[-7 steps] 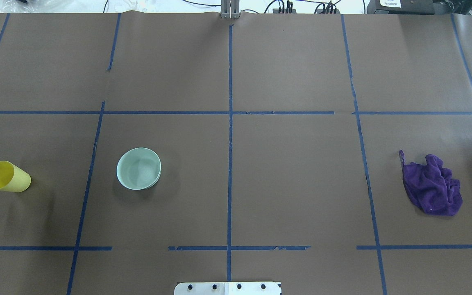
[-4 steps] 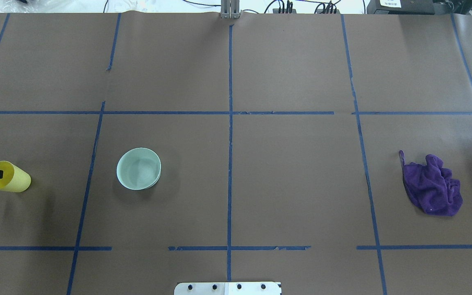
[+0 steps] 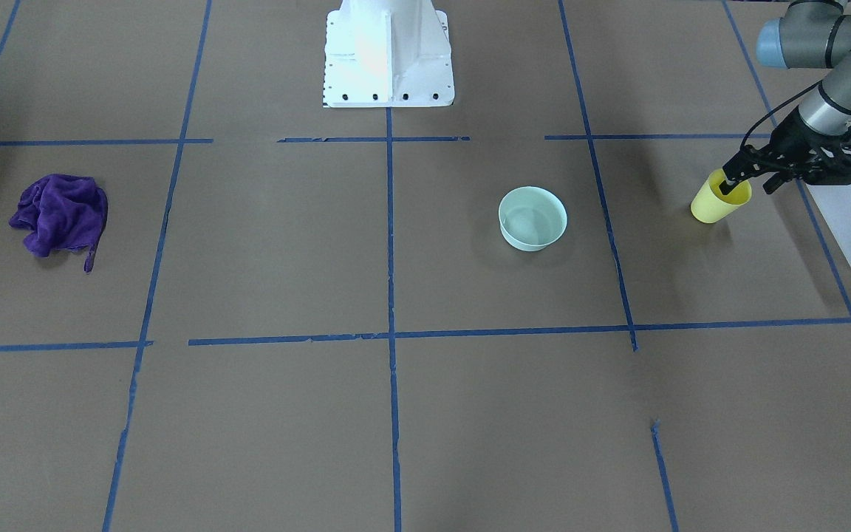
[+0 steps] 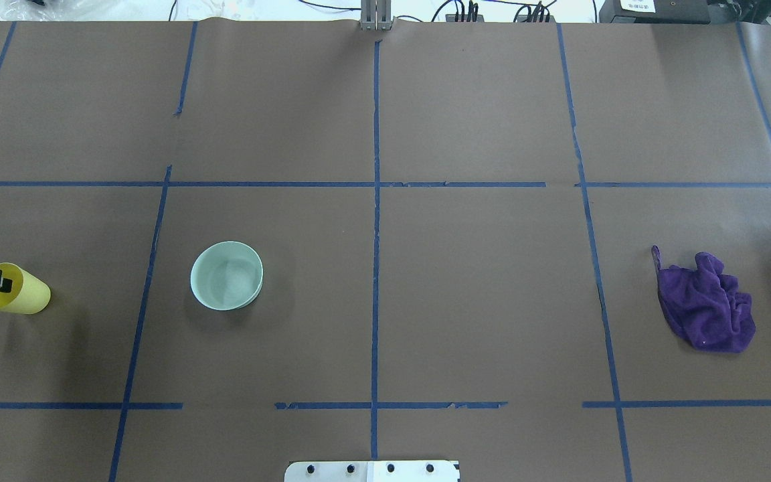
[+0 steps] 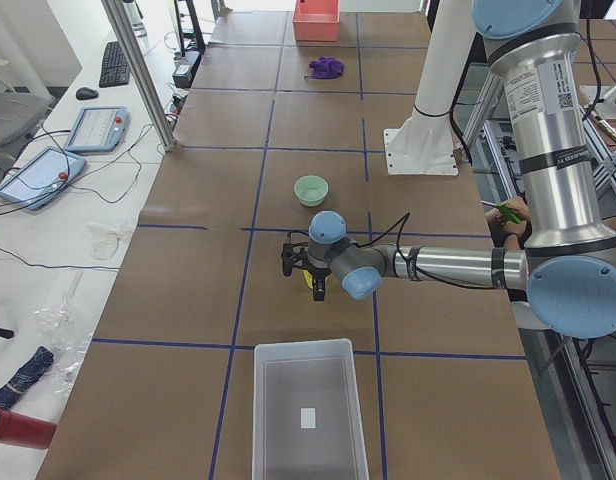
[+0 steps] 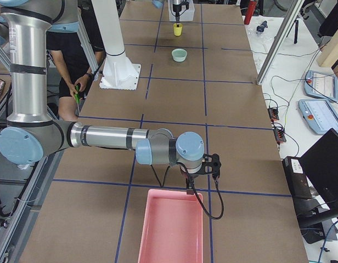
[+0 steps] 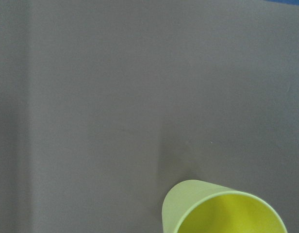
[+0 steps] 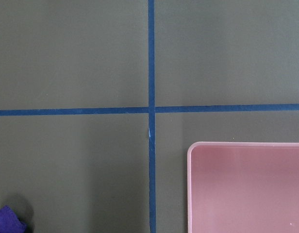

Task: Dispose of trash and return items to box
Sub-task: 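Lower the left gripper onto the yellow cup and grasp it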

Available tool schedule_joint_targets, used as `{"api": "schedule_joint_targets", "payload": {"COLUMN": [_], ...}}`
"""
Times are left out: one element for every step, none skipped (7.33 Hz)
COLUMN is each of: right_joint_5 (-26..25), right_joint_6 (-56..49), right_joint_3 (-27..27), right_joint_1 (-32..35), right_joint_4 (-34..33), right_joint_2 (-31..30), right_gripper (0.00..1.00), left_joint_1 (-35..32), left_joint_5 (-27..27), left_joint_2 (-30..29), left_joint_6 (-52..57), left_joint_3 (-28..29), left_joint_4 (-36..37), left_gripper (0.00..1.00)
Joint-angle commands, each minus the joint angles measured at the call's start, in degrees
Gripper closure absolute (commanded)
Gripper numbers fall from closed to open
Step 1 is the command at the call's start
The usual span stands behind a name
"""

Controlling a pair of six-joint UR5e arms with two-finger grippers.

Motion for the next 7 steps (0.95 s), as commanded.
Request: {"api": "schedule_joint_targets", "payload": {"right_joint_5": [0.1, 0.1, 0.1, 0.1, 0.1, 0.1, 0.0], "right_joint_6": [0.0, 0.0, 0.0, 0.0, 0.0, 0.1, 0.5], "right_joint_3": [0.0, 0.0, 0.0, 0.0, 0.1, 1.2, 2.9], "right_joint_1": [0.0, 0.0, 0.1, 0.0, 0.0, -0.2, -0.7], "right_joint_4": [0.0, 0.2, 0.0, 0.0, 0.2, 0.2, 0.2], "right_joint_2": [0.1, 0.1, 0.2, 0.2, 0.4, 0.6, 1.0], "right_gripper": [0.00, 0.00, 0.00, 0.00, 0.00, 0.00, 0.00], "left_joint_1": [1.3, 1.4, 1.4, 1.5, 1.4, 0.8, 0.6], "left_joint_5": [1.1, 1.1, 1.1, 1.1, 1.1, 0.7, 0.4], "left_joint_2": [-0.3, -0.4, -0.4, -0.4, -0.4, -0.3, 0.4], "left_joint_6": [-1.6, -1.8, -1.8, -1.9, -2.1, -2.1, -1.7], "left_joint_3": [0.1, 0.1, 0.0, 0.0, -0.6, -1.9, -4.1], "left_joint_4": [0.0, 0.0, -0.1, -0.1, -0.1, 0.1, 0.8], "left_gripper": [0.33, 0.56, 0.83, 1.00, 1.00, 1.00, 1.00]}}
